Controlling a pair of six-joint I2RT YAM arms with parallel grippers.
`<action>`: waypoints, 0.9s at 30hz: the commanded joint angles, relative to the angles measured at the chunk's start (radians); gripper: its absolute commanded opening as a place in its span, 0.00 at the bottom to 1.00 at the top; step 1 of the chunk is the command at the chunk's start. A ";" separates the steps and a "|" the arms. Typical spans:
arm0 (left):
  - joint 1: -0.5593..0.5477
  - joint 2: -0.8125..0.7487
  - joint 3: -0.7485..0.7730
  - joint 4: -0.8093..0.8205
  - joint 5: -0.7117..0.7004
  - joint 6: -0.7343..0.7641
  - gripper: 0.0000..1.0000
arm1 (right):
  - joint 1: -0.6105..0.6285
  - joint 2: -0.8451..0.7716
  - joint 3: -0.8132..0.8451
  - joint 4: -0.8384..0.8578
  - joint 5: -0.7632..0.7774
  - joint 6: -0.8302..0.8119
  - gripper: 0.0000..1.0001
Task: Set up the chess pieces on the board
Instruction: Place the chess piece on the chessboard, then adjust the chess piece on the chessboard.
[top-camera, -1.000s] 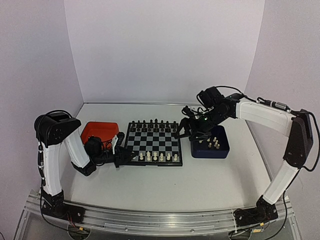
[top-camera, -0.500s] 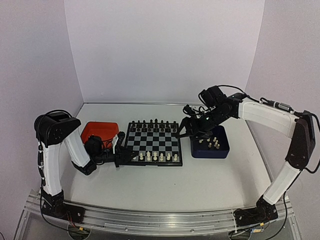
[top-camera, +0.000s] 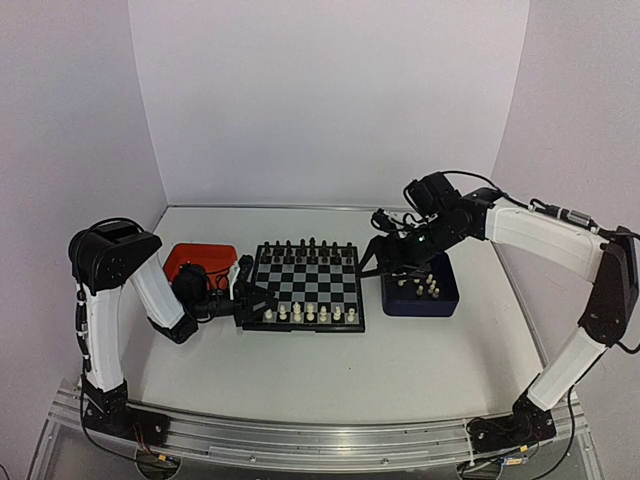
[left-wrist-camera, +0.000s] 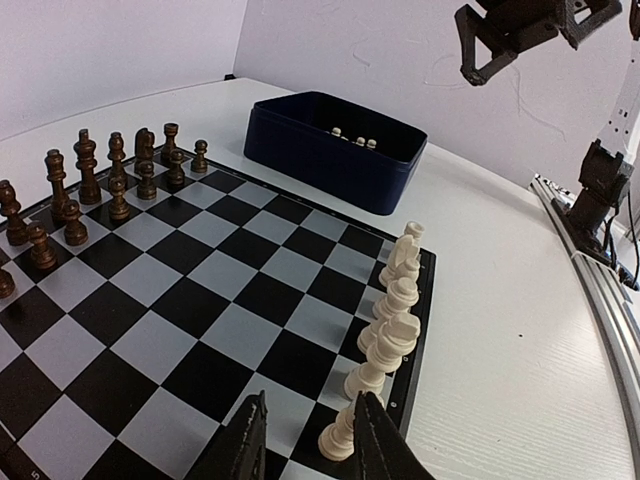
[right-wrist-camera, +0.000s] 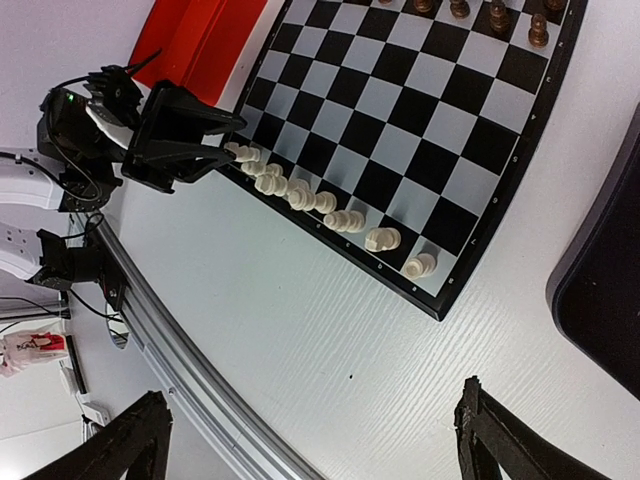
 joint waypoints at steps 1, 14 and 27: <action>0.004 -0.018 -0.015 0.086 -0.001 -0.017 0.32 | 0.008 -0.036 -0.007 0.012 0.004 -0.011 0.95; 0.004 -0.237 -0.092 0.128 -0.095 -0.131 0.87 | 0.008 -0.061 -0.016 0.013 -0.003 -0.018 0.95; 0.003 -0.624 0.095 -0.840 -0.491 -0.426 1.00 | 0.003 -0.121 -0.028 0.011 0.120 -0.090 0.98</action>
